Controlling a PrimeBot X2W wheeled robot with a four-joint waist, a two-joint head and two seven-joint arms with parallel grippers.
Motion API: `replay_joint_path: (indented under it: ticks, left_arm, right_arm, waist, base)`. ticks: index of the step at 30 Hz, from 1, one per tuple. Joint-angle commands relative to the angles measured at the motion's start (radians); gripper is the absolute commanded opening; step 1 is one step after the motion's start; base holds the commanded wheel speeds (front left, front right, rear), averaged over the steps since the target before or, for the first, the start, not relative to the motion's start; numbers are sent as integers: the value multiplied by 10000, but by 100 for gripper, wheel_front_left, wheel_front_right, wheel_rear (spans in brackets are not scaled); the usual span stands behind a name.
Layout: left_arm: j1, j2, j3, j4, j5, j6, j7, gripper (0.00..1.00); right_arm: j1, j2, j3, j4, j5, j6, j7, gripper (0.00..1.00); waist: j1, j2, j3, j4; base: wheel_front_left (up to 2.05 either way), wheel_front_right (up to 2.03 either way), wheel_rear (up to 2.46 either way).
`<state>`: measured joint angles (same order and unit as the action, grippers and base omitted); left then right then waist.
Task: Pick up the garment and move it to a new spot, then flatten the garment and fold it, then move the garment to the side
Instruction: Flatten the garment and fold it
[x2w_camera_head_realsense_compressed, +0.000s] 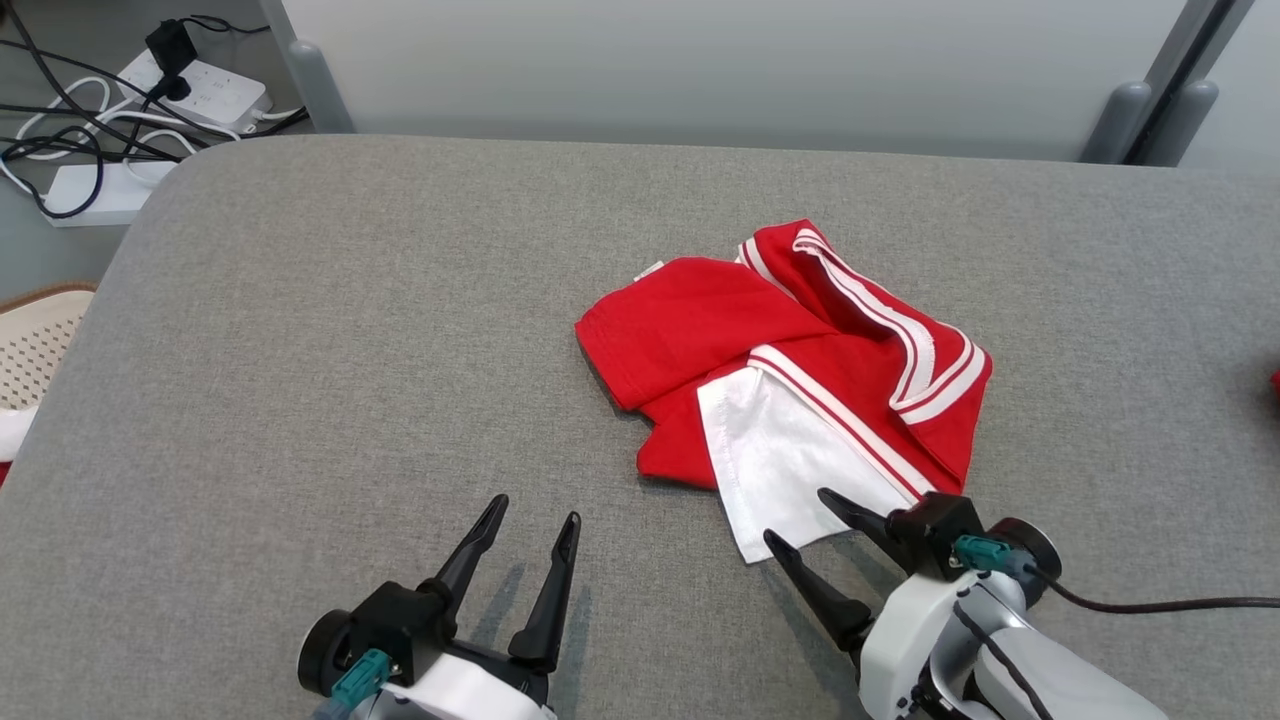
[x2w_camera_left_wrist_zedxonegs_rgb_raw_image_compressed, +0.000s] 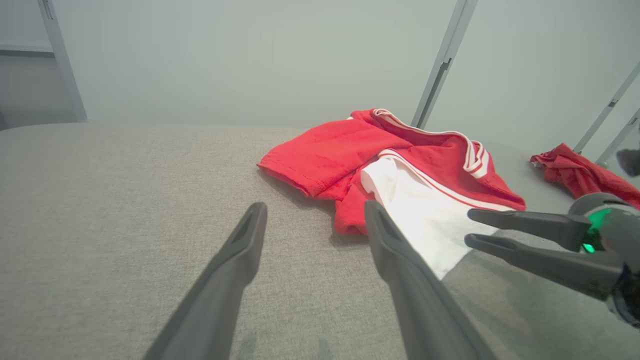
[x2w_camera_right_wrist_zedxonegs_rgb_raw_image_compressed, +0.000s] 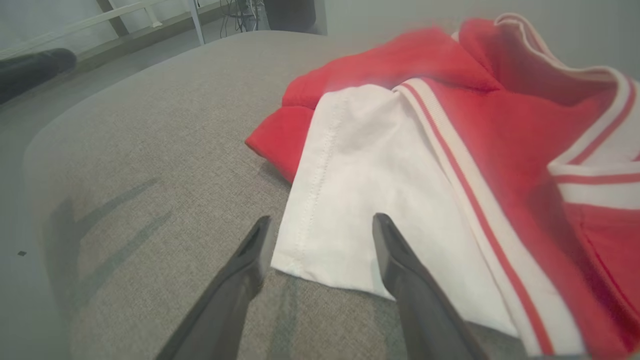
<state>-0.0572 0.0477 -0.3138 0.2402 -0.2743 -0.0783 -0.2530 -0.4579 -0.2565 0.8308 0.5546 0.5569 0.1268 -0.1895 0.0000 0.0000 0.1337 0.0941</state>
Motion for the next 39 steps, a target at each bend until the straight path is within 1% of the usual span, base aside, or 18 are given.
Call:
replay_joint_path:
  ticks: [1, 5, 8, 13, 21, 24, 25, 26, 28, 30, 33, 37, 39]
  left_arm:
    - [-373, 26, 266, -182, -61, -64, -88, 100]
    - [-369, 26, 230, -195, -105, -61, -88, 100]
    - [-419, 26, 157, -212, -174, -42, -88, 100]
    - [-487, 26, 67, -263, -312, 27, -88, 100]
    - [-487, 26, 84, -314, -410, 100, -88, 100]
    - [-522, 26, 87, -324, -436, 117, -88, 100]
    - [-539, 26, 94, -336, -439, 126, -88, 100]
    - [-556, 26, 102, -354, -437, 132, -88, 100]
    - [-590, 26, 115, -402, -422, 137, -88, 100]
    - [-634, 26, 134, -452, -409, 131, -88, 100]
    - [-680, 26, 161, -529, -371, 108, -88, 100]
    - [-729, 26, 165, -557, -308, 50, -88, 100]
    - [-767, 26, 142, -535, -269, 12, -88, 100]
  right_arm:
    - [-34, -261, 379, -378, 80, 39, 99, 100]
    - [-223, -501, 1186, -420, -13, 39, 387, 100]
    - [-492, -574, 1557, -242, -202, 39, 486, 100]
    - [-824, -584, 1803, 306, -492, 39, 552, 100]
    - [-1071, -550, 2262, 745, -733, 39, 806, 100]
    - [-1170, -576, 2247, 1038, -863, 39, 967, 99]
    - [-1211, -569, 2192, 1162, -934, 39, 1021, 84]
    - [-1252, -558, 2137, 1297, -1022, 39, 1108, 55]
    - [-1313, -527, 2025, 1543, -1160, 39, 1304, 0]
    - [-1354, -489, 1869, 1637, -1216, 39, 1366, 0]
    - [-1504, -533, 1257, 1482, -1116, 39, 915, 0]
    - [-1766, -774, -225, 1041, -937, 39, -89, 0]
    - [-1832, -930, -1019, 724, -929, 39, -375, 0]
  waist:
    - [0, 0, -7, 21]
    - [0, 0, 30, 100]
    - [0, 0, 132, 242]
    - [0, 0, 296, 542]
    - [0, 0, 419, 781]
    - [0, 0, 445, 817]
    - [0, 0, 450, 817]
    - [0, 0, 459, 813]
    - [0, 0, 477, 789]
    - [0, 0, 497, 741]
    - [0, 0, 501, 589]
    - [0, 0, 445, 253]
    - [0, 0, 408, 56]
  base:
    - [0, 0, 0]
    - [0, 0, 0]
    - [0, 0, 0]
    - [0, 0, 0]
    - [0, 0, 0]
    - [0, 0, 0]
    - [0, 0, 0]
    - [0, 0, 0]
    - [0, 0, 0]
    - [0, 0, 0]
    - [0, 0, 0]
    - [0, 0, 0]
    - [0, 0, 0]
